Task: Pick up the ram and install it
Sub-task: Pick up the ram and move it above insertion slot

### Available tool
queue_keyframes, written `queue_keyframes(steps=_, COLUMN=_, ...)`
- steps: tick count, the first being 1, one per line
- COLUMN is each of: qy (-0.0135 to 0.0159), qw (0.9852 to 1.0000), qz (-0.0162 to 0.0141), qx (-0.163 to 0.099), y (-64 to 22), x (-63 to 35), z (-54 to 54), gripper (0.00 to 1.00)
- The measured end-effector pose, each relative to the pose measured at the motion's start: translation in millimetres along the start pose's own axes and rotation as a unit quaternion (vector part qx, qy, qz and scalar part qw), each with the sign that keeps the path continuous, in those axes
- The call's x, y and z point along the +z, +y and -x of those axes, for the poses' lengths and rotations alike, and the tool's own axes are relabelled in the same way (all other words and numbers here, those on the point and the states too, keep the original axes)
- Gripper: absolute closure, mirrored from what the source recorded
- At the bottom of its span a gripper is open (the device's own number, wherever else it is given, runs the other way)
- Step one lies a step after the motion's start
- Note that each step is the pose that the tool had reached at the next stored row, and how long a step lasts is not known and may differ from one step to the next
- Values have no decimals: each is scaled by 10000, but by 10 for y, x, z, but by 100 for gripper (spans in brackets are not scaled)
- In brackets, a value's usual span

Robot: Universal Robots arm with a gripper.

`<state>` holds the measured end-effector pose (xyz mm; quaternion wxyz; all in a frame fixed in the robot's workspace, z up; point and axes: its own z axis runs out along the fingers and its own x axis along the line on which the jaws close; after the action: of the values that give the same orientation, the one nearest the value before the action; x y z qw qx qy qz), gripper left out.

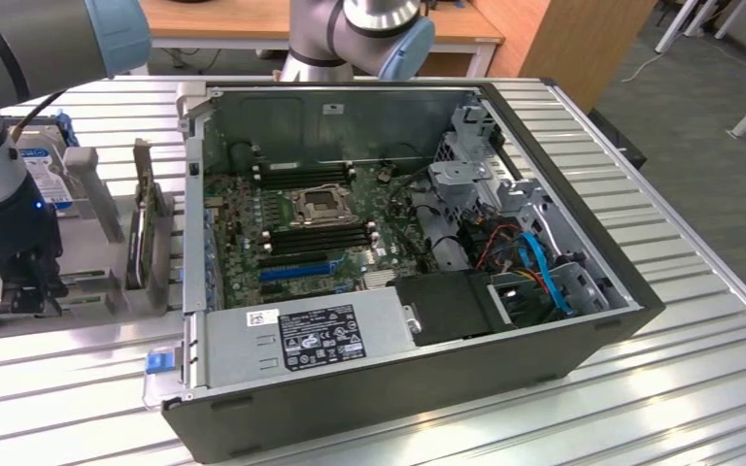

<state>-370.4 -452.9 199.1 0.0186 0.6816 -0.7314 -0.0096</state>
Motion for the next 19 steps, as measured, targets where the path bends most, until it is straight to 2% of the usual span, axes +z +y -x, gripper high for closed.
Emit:
queue_keyframes(steps=15, qy=-1, qw=10000, qz=-1, qx=0, y=0, x=1, z=-6, gripper=69)
queue_keyframes(steps=16, qy=-1, qw=10000, qz=-1, qx=0, y=0, x=1, z=-6, gripper=68)
queue_keyframes(steps=17, qy=0, qw=10000, qz=-1, qx=0, y=0, x=1, z=-6, gripper=62)
queue_keyframes(steps=19, qy=-1, qw=10000, qz=-1, qx=0, y=0, x=1, z=-6, gripper=62)
